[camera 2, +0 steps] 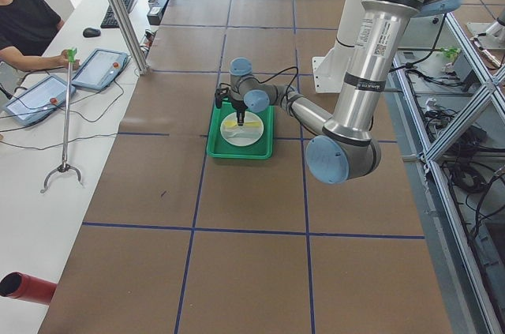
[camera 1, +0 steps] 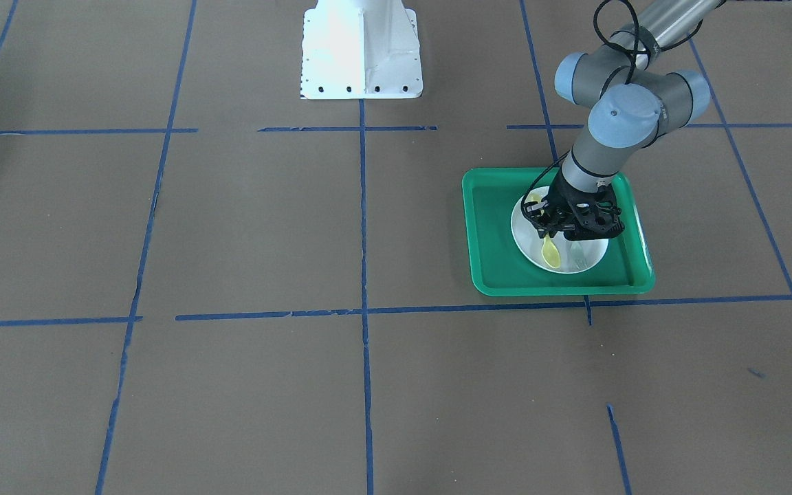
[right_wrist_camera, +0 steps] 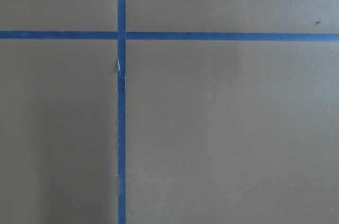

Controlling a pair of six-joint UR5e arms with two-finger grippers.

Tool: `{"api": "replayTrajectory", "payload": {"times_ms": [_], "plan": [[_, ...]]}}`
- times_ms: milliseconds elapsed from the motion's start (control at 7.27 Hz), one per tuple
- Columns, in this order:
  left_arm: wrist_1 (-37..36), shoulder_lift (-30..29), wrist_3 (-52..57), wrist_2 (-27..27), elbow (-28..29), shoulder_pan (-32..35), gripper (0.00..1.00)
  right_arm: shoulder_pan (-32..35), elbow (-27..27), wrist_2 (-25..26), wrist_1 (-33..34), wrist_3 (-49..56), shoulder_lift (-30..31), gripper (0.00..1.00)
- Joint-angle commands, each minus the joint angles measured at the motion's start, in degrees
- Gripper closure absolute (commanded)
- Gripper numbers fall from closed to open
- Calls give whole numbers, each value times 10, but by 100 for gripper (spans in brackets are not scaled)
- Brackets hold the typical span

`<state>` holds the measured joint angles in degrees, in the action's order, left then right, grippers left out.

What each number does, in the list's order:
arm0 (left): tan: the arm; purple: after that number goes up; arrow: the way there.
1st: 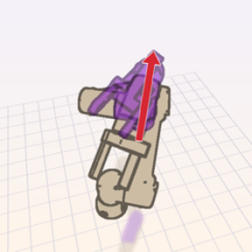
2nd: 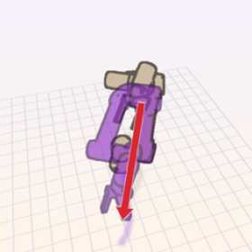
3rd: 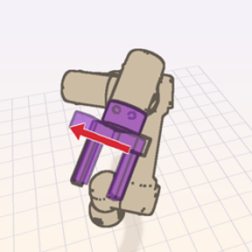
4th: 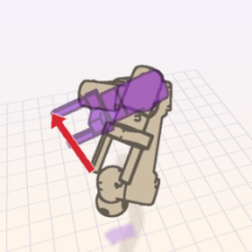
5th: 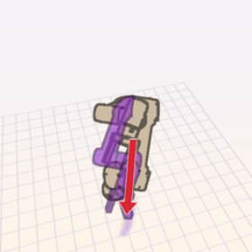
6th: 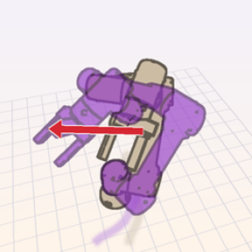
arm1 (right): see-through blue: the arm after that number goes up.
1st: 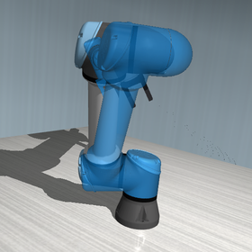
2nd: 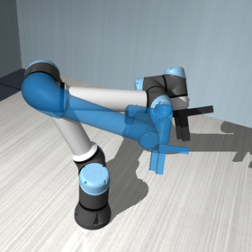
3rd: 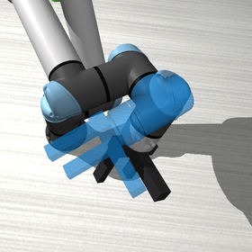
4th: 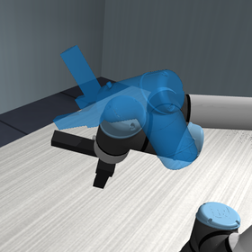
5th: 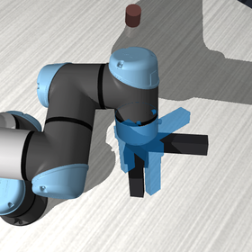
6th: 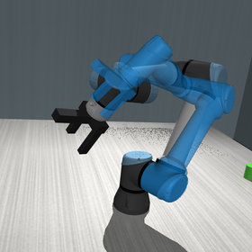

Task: Place spoon
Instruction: 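Lift the yellow spoon off the plate with the left gripper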

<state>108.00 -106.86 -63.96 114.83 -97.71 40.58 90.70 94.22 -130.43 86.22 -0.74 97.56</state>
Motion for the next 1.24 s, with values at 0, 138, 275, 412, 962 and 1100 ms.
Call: {"api": "replayTrajectory", "payload": {"times_ms": [0,138,275,412,962,1100], "plan": [[-35,9,15,1,-62,15,100,0,0,0,0,0,0,0],[-59,6,15,2,-85,17,100,0,0,0,0,0,0,0],[-63,-1,11,2,-86,16,100,0,0,0,0,0,0,0],[-64,-19,4,2,-75,13,100,0,0,0,0,0,0,0],[-58,-69,-31,1,-12,-13,100,0,0,0,0,0,0,0],[-57,-69,-31,0,-3,-20,100,0,0,0,0,0,0,0]]}}
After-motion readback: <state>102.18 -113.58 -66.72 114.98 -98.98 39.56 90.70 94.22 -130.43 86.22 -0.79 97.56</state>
